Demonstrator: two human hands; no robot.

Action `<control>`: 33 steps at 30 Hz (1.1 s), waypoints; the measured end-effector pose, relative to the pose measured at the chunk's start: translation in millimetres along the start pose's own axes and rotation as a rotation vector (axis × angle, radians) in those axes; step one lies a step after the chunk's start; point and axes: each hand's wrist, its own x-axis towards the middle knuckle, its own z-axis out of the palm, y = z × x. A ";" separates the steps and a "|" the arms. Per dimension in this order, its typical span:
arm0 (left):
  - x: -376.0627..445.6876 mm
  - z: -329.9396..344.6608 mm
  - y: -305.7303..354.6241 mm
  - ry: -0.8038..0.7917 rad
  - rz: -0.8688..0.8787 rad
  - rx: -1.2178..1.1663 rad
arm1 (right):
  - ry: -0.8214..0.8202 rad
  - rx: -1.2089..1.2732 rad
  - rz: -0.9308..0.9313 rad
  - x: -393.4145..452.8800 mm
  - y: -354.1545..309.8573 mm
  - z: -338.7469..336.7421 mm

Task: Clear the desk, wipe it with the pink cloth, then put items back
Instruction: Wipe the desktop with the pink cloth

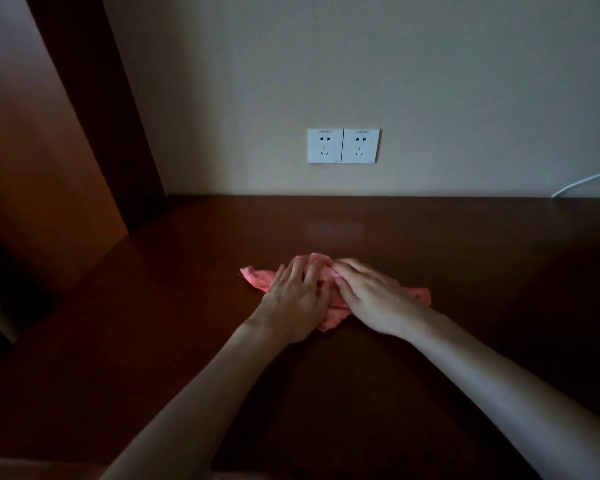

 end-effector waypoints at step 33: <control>-35.0 -19.7 66.1 -0.170 0.046 -0.095 | -0.119 -0.066 0.189 -92.2 -22.1 -54.9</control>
